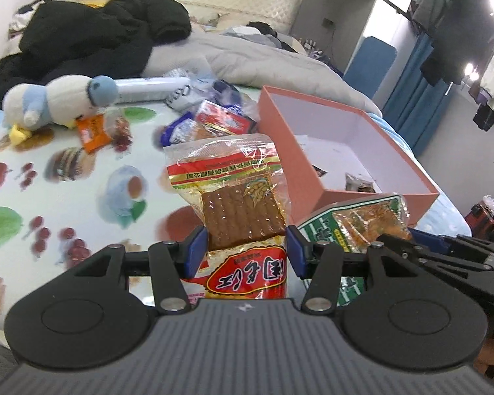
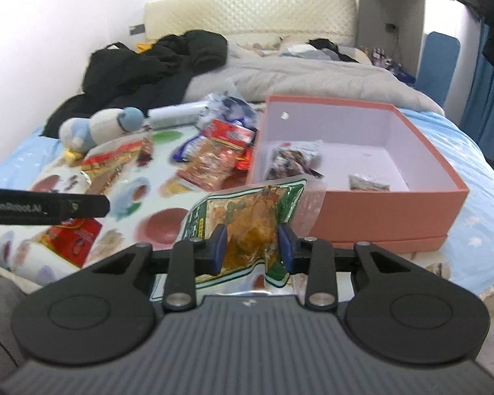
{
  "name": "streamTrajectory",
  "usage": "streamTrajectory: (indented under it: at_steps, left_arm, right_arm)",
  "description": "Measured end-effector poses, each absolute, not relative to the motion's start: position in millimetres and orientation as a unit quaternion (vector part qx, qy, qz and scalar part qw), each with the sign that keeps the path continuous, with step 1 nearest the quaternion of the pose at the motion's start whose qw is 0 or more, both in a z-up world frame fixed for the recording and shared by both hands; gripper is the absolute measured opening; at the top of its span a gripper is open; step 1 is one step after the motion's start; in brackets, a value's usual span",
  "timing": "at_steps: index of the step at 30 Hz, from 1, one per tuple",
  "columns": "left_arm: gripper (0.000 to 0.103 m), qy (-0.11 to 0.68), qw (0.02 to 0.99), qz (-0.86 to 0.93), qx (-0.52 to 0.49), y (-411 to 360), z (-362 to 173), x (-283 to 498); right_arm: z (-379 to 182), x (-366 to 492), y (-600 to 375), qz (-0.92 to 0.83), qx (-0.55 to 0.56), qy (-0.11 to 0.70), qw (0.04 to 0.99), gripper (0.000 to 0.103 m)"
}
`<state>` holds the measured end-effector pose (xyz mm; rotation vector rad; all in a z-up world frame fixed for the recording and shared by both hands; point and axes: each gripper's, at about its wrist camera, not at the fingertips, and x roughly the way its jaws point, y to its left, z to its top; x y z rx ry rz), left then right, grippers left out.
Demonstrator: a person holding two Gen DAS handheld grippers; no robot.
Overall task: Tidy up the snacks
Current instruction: 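Carry both packets over the pink box with both tools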
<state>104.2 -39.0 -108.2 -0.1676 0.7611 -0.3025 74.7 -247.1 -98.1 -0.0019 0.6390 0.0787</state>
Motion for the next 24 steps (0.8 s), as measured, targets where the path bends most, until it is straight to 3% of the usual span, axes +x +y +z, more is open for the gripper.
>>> streamTrajectory:
  at_steps: [15,24]
  left_arm:
    - [0.057,0.350,0.910,-0.210,-0.071,-114.7,-72.0,182.6]
    - [0.057,0.405,0.875,-0.261,-0.035,-204.0,-71.4,279.9]
  right_arm:
    - [-67.1,103.0,-308.5,0.005,0.027,0.267,0.963,0.034]
    - [-63.6,182.7,-371.8,-0.016,0.055,0.276,0.959,0.034]
